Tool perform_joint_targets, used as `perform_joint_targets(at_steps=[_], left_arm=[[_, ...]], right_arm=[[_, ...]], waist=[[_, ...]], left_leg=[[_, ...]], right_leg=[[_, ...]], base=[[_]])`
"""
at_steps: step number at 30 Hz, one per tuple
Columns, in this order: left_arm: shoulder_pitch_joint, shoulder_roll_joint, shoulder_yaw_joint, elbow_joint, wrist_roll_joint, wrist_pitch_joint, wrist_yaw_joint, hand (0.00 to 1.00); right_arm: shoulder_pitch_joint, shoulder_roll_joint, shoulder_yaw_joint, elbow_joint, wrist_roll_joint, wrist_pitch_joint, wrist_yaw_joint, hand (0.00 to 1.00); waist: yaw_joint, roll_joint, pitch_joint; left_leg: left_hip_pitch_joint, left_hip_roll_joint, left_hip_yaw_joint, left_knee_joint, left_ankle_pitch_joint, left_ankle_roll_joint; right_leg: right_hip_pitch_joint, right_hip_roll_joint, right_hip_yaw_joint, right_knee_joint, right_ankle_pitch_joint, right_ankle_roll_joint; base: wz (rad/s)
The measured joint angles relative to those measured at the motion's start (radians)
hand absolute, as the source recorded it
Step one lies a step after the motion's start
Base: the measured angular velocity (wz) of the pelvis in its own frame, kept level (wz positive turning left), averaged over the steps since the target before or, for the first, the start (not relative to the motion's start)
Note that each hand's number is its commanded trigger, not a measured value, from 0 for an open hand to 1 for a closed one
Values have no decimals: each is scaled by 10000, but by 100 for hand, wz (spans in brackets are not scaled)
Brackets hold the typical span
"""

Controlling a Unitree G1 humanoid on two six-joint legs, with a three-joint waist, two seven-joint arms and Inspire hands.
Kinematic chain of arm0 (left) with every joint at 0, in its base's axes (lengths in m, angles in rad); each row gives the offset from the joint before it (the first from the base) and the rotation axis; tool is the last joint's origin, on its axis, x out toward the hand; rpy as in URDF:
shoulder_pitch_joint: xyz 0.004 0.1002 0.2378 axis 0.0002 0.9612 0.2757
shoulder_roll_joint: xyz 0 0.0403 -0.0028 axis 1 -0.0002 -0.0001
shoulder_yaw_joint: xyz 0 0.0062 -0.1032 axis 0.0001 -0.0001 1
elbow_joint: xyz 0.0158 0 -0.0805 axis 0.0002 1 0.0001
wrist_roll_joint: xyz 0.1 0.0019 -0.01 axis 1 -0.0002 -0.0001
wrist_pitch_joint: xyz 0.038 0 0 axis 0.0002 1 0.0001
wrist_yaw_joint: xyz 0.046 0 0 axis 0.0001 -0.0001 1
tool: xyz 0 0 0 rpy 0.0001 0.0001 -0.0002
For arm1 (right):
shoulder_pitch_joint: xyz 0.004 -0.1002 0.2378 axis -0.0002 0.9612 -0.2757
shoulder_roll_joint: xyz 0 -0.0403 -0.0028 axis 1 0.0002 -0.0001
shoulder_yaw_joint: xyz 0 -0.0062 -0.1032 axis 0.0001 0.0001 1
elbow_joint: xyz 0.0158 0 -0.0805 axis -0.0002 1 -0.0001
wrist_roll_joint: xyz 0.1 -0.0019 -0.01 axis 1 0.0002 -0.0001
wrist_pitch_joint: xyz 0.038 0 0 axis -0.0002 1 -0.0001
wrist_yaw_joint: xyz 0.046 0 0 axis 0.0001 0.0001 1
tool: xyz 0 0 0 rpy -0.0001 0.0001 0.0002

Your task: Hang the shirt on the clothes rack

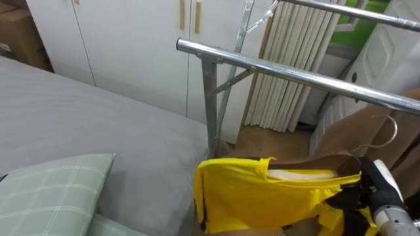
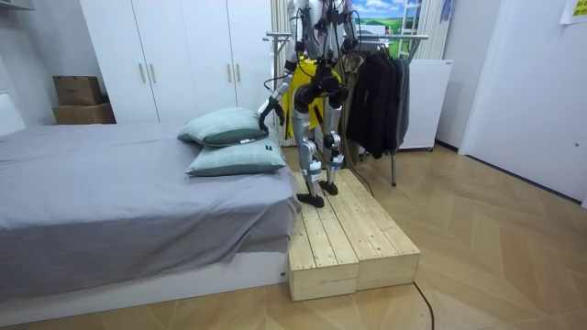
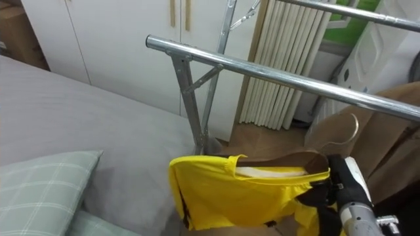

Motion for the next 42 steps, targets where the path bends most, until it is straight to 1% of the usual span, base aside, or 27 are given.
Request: perform_joint_targets(at_steps=[2,7,14,20,31,42], left_arm=[[0,2,52,-5,1,0,-2,0],[0,1,141,-6,13,0,-4,0],[3,13,205,-44,105,3,-25,0],[3,14,200,-89,104,19,-25,0],[6,23,205,-133,106,36,-25,0],[7,26,200,-131,111,36,-27,0]], right_arm=[[-37,-12,-91,0,-245,0,-44,100],[-203,-55,-215,0,-875,0,-207,100],[-337,-56,-207,0,-1766,0,-240,100],[-362,-56,-202,0,-2582,2,-247,100],[-395,-56,-202,-2,-2660,5,-245,100],[-639,-77,-203,-2,-2565,17,-157,100]], waist=[[1,-14,-10],[-5,-35,-10],[21,-136,-1],[22,-141,0],[22,-142,-3],[19,-148,-6]], left_leg=[[12,-11,-115,-5,1,-1],[-10,20,-137,-18,19,-29],[-2,11,-111,-12,25,-31],[1,4,-101,-10,25,-30],[2,16,-103,-30,24,-31],[14,11,-127,-19,25,-31]], right_leg=[[31,13,-39,0,1,-2],[34,21,-136,-1,21,-33],[24,20,-93,7,11,-37],[13,24,-27,23,8,-38],[7,36,-25,38,9,-37],[31,35,-23,19,10,-39]], base=[[5],[0],[0],[0],[0],[0]])
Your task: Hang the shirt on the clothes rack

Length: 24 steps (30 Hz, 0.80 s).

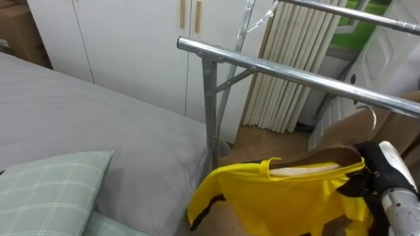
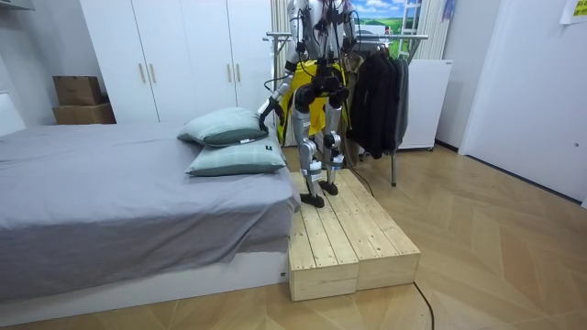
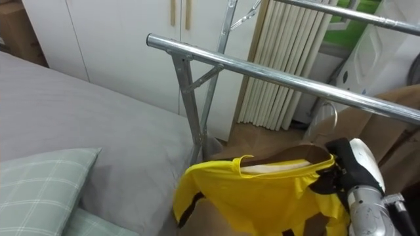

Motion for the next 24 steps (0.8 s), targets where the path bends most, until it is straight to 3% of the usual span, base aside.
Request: perform_joint_targets(at_steps=[24], left_arm=[[4,-10,-11,3,16,0,-22,0]], right_arm=[[-659,0,-1,151,527,39,208,100]], waist=[[23,2,0]], left_leg=[[13,6,-37,-1,8,-5]], right_leg=[[40,-19,-121,-13,0,-1]], base=[[0]])
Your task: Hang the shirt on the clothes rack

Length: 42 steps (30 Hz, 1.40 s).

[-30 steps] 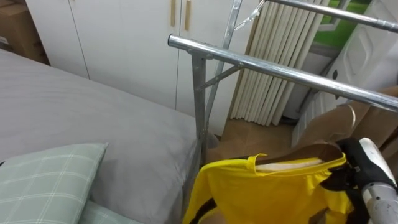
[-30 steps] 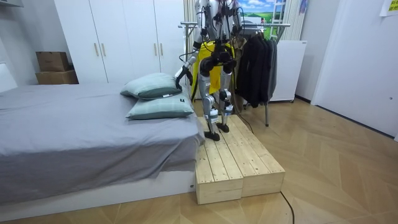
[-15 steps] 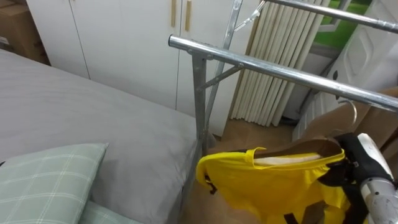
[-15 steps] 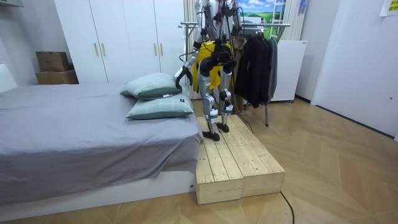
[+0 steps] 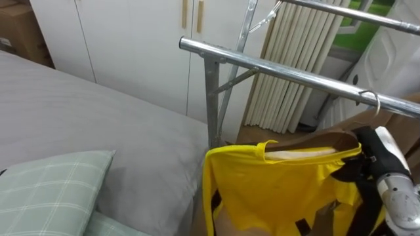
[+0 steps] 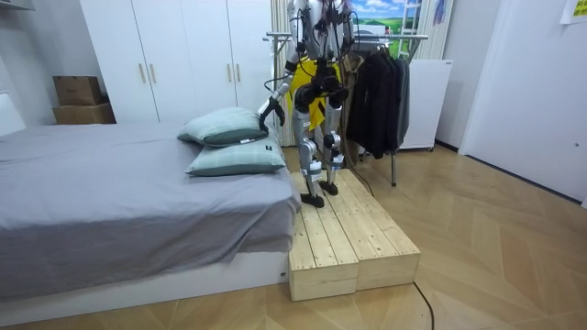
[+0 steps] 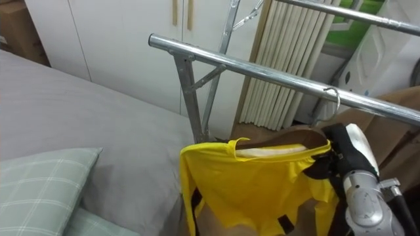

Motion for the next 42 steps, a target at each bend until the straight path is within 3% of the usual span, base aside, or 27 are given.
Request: perform_joint_targets(at_steps=[14,30,35,42], left_arm=[[18,5,-4,-1,-22,-5,35,0],[63,5,-9,-20,-6,-19,68,0],[165,8,-12,-190,-25,-20,67,0],[171,15,3,-259,-32,-19,59,0]], right_arm=[[-555,0,-7,529,791,-3,-128,100],[-577,-2,-7,613,1142,-4,-166,100],[-664,-171,-4,1303,1931,-9,9,100],[-996,-334,39,2162,1919,2,464,100]], waist=[[4,-42,9],[-8,-61,2],[-3,-75,-5],[-6,-117,-2]], left_leg=[[51,1,72,-12,24,-4],[137,-3,-8,1,26,-5],[123,-3,-19,-19,25,-6],[97,-1,-44,-11,25,-5]], right_leg=[[-13,9,69,57,2,-25],[142,-13,-48,-9,5,-30],[122,-6,-50,-7,4,-30],[109,-6,-67,-20,3,-30]], base=[[0],[1],[0],[0]])
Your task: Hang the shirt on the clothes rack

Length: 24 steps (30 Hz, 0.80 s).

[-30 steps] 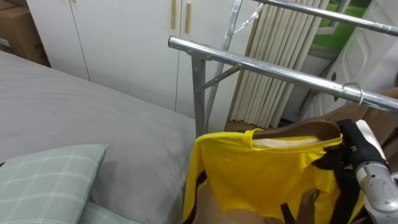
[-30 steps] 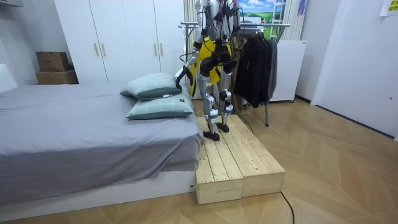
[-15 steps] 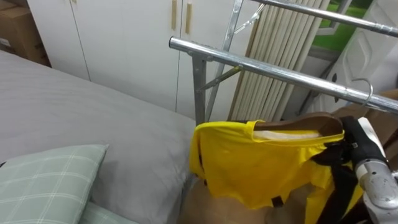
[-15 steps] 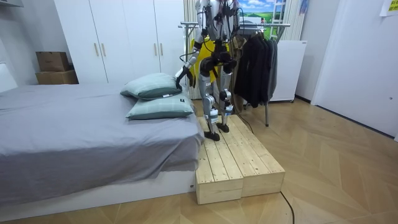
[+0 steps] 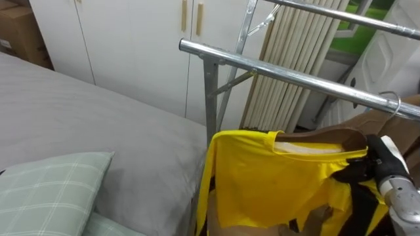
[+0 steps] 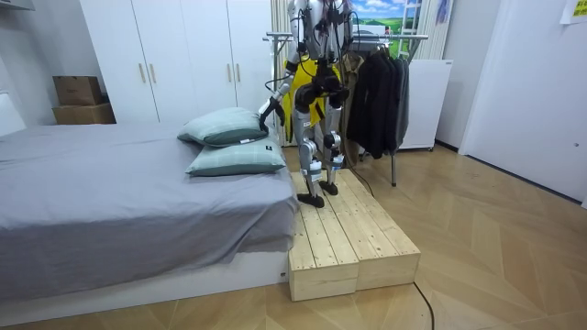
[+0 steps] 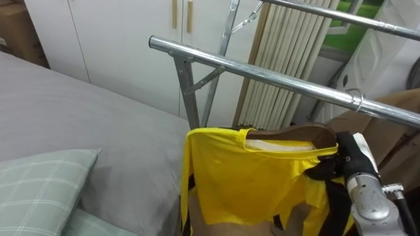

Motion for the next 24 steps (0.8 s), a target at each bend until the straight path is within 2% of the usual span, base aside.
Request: perform_joint_targets(at_steps=[6,10,13,15,18,24], left_arm=[[0,17,4,-93,0,2,-6,0],[1,81,-12,-184,-24,3,-6,0],[3,98,-9,-208,-43,3,-3,0],[3,181,-25,-355,-46,3,-5,0],[2,288,-20,-470,-41,2,-13,0],[2,295,-20,-497,-39,-2,-76,0]], right_arm=[[-277,-28,20,663,33,0,502,100],[-787,-371,38,1617,35,1,908,100],[-1168,-481,37,2224,-185,-3,1099,100],[-1441,-543,38,2797,-192,-6,1197,100],[-1487,-639,32,3153,-191,-6,1421,100],[-1487,-824,-3,3320,-194,-5,1981,100]], waist=[[0,-100,-4],[-36,-163,-5],[-246,-213,-7],[-319,-321,2],[-321,-487,-4],[-344,-519,-4]], left_leg=[[-2,-6,-45,33,1,0],[-44,-6,-125,104,4,3],[-127,-13,-241,149,36,14],[-140,-26,-284,136,88,18],[-149,-33,-350,133,112,8],[-164,-92,-398,90,134,47]], right_leg=[[7,-19,-25,-25,-13,-1],[25,-39,-68,-4,-20,-6],[23,-96,-218,7,-20,-6],[19,-161,-292,11,-20,-7],[45,-161,-312,-8,-11,-21],[34,-170,-323,-5,3,-33]], base=[[1],[6],[11],[9],[4],[2]])
